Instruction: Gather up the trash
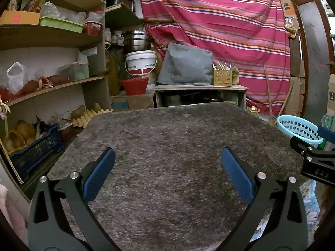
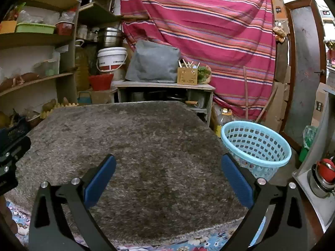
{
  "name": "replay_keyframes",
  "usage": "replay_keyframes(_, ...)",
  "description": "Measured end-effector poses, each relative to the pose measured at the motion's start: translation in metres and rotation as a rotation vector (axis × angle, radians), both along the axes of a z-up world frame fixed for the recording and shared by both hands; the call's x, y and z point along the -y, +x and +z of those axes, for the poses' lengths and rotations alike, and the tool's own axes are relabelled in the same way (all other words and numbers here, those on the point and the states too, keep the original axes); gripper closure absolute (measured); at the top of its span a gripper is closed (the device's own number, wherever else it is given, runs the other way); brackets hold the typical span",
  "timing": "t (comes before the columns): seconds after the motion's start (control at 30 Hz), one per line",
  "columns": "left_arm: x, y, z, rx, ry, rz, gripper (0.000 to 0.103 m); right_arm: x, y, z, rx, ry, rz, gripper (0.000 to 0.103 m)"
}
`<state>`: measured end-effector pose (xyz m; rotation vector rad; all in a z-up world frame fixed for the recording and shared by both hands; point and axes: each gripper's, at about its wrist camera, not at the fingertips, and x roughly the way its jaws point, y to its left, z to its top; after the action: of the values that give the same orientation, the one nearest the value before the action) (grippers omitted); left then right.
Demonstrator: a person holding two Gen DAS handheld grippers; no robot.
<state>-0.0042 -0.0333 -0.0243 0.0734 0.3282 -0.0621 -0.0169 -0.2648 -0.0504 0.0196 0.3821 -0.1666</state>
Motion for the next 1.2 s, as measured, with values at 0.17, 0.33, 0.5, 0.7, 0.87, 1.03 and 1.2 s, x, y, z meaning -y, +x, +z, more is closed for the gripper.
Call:
replay_keyframes(0.17,-0.002,0.001,0.000,0.002,0.003,0.001,0.005,0.001,0.000,0.000,0.004,0.001,0.000,0.004)
replay_keyframes(0.33,-0.003,0.000,-0.001,0.000,0.000,-0.002,0.005,0.001,-0.002,-0.001,0.002,-0.003,-0.003,0.004)
replay_keyframes(0.5,-0.004,-0.001,-0.001,0.004,0.005,0.002,0.005,0.001,-0.002,-0.001,0.003,-0.001,-0.002,0.004)
replay_keyframes(0.7,-0.006,-0.003,-0.001,0.010,0.014,0.004,0.005,0.002,-0.002,-0.002,0.003,0.003,-0.002,0.004)
replay_keyframes(0.87,-0.006,-0.003,0.000,0.009,0.015,0.003,0.005,0.002,-0.002,-0.002,0.001,0.010,-0.006,0.004)
replay_keyframes(1.03,-0.011,-0.005,0.001,0.005,0.016,-0.001,0.005,0.003,-0.002,-0.002,0.002,0.011,-0.006,0.004)
replay_keyframes(1.2,-0.014,-0.003,0.002,0.006,0.014,0.000,0.005,0.003,-0.002,-0.003,0.002,0.011,-0.005,0.004)
